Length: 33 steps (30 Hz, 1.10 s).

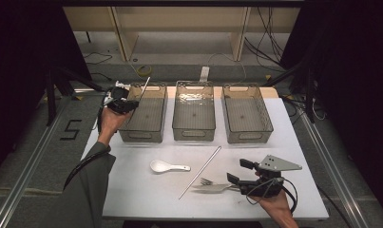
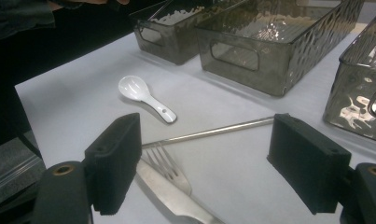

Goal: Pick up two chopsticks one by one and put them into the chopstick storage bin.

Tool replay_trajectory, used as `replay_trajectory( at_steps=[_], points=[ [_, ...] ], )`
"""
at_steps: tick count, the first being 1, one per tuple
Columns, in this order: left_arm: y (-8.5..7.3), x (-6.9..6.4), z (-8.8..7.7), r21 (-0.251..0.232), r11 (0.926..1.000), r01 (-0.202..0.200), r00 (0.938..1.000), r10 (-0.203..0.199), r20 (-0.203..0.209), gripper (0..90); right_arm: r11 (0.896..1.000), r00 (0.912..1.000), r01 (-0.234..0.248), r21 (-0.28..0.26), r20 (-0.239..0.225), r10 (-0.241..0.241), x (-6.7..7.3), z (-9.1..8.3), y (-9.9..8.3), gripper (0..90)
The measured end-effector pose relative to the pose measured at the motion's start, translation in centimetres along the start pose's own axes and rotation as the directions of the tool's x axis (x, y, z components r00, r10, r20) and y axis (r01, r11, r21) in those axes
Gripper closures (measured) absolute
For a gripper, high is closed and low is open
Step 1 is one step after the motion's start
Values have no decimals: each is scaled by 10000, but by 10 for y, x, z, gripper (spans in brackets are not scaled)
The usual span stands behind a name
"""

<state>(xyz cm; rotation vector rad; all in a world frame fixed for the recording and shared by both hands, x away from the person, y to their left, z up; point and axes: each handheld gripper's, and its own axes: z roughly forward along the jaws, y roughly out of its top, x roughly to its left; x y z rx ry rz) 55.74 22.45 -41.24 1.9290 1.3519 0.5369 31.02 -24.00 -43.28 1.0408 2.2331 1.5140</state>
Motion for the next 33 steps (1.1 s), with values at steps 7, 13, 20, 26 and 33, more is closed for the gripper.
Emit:
replay_trajectory(
  at_steps=[7,13,20,26,33],
  points=[
    [4,-3,-4,-217,9994,264,9996,-263,38,624,10000,10000,-40,-36,-71,40,0,0,0,263],
    [12,-21,-24,36,9990,440,9972,-442,610,397,10000,10000,20,17,-31,-20,1,0,0,263],
    [4,-53,-56,104,9987,493,9905,-503,1282,299,10000,10000,5,68,42,-5,0,0,0,263],
    [9,-76,-75,331,9989,340,9810,-397,1900,286,9999,9999,45,101,123,-47,1,0,1,263],
    [-1,-104,-76,879,9958,-241,9744,38,2248,258,9999,9999,5,113,123,-7,1,-1,0,263]
  ],
)
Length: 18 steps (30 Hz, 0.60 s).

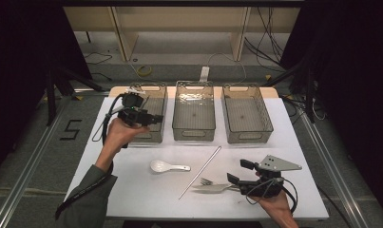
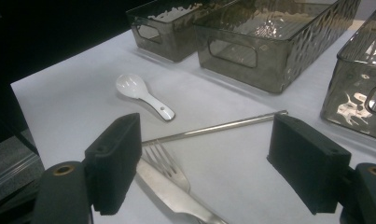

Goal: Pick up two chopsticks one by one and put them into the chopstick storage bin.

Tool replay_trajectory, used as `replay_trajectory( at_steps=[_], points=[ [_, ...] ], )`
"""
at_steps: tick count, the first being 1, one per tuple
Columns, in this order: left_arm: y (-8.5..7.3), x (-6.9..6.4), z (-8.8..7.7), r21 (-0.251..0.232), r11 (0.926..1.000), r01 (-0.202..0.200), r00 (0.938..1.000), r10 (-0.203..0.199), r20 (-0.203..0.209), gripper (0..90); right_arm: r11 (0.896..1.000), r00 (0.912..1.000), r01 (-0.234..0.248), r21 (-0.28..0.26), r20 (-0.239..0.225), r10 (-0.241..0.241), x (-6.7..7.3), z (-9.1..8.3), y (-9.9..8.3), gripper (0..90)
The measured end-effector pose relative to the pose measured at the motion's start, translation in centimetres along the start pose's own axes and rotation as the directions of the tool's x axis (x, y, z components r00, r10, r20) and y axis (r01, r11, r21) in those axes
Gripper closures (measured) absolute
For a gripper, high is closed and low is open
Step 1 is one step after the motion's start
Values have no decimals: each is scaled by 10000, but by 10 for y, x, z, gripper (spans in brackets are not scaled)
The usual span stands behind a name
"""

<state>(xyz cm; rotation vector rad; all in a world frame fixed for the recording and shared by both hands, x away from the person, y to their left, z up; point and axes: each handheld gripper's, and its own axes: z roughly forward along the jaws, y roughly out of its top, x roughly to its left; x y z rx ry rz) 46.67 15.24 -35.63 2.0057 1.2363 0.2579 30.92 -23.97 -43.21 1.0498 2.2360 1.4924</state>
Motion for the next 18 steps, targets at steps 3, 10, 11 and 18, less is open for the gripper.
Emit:
replay_trajectory(
  at_steps=[3,10,11,18],
  points=[
    [-4,-11,7,357,9991,-226,9996,219,204,255,10000,10000,-1,-29,5,1,0,0,0,264],
    [-12,-30,28,1122,9916,-649,9975,613,352,258,10000,10000,62,-19,10,-62,1,-1,0,264],
    [-13,-33,30,1197,9903,-709,9968,660,444,258,10000,10000,74,-33,3,-74,1,-1,0,264],
    [-20,-49,39,1494,9845,-918,9928,788,903,254,10000,10000,36,-47,13,-36,0,-1,0,263]
  ],
)
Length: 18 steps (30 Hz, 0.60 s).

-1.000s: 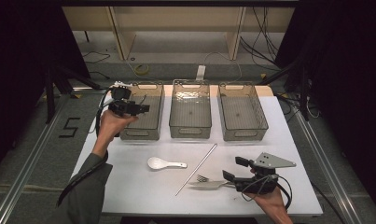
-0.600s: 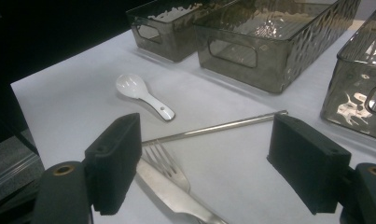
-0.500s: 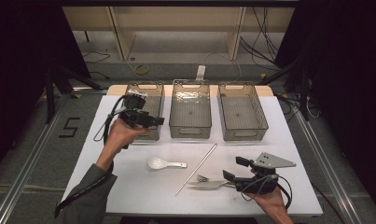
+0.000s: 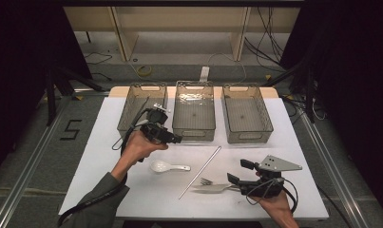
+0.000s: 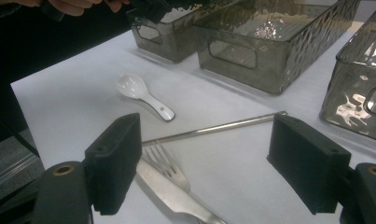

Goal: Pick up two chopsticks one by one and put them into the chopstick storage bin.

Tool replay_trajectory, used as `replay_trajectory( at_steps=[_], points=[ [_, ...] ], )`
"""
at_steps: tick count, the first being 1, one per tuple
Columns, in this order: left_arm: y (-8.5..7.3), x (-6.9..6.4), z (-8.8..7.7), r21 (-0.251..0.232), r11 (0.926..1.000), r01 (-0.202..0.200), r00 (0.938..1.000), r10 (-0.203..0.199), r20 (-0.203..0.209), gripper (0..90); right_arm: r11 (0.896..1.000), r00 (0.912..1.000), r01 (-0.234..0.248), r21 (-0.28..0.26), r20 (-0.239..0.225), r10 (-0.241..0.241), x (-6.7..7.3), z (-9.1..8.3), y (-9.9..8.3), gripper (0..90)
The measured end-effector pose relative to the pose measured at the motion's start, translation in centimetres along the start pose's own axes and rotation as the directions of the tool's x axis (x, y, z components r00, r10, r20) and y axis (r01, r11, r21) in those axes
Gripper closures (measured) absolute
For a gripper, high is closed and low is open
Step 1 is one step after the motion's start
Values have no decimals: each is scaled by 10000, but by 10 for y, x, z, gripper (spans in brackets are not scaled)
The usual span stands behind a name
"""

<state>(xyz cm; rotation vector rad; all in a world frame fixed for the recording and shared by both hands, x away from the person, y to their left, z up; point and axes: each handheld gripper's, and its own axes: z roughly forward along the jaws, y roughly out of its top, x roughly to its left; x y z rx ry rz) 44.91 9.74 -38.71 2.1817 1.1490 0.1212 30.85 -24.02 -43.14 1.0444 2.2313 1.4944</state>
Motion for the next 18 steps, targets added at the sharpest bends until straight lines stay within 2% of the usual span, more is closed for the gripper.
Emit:
replay_trajectory(
  at_steps=[11,14,18],
  points=[
    [-6,-22,19,468,9982,-370,9992,363,161,254,10000,10000,-8,-15,-23,8,0,0,0,264],
    [-8,-30,27,730,9959,-527,9980,501,374,258,10000,10000,37,-15,-24,-37,0,0,0,264],
    [-12,-40,36,984,9919,-800,9961,759,448,258,10000,10000,18,-29,-35,-18,0,-1,0,263]
  ],
)
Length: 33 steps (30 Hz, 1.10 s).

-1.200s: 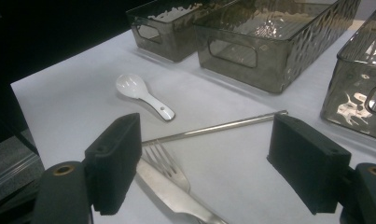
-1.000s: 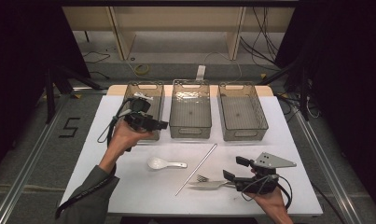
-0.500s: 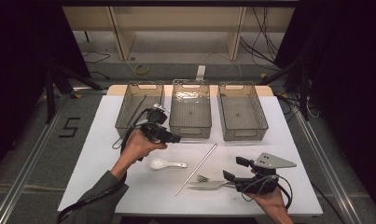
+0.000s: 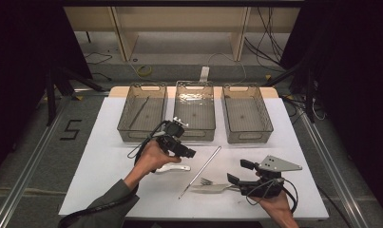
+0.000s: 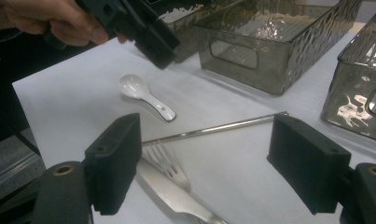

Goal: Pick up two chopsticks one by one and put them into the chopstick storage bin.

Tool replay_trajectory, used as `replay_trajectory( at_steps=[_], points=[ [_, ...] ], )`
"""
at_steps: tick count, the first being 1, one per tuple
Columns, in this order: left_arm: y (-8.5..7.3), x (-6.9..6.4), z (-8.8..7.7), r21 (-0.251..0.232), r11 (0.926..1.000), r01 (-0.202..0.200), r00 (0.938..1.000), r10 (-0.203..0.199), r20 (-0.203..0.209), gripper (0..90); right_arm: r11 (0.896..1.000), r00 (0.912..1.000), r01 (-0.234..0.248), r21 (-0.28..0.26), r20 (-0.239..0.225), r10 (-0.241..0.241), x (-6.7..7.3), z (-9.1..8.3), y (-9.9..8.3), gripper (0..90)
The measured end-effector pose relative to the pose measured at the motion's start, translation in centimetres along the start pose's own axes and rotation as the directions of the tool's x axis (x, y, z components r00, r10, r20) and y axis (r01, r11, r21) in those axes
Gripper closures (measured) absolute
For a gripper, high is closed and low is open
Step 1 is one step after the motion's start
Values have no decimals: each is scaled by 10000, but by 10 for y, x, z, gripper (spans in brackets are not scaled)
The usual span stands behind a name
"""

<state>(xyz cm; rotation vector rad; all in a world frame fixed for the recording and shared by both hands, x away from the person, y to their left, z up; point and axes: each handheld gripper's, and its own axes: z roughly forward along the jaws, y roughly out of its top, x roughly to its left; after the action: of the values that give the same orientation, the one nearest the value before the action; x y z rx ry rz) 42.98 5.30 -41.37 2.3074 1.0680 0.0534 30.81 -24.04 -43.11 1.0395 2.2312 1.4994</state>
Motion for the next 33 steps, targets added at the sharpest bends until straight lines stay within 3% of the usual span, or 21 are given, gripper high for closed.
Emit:
replay_trajectory(
  at_steps=[11,33],
  points=[
    [-2,-18,17,572,9973,-470,9989,467,67,291,10000,10000,14,36,-4,-14,0,1,0,263],
    [-6,-30,51,1197,9899,-757,9968,719,359,509,10000,10000,24,97,-18,-24,0,1,-1,263]
  ],
)
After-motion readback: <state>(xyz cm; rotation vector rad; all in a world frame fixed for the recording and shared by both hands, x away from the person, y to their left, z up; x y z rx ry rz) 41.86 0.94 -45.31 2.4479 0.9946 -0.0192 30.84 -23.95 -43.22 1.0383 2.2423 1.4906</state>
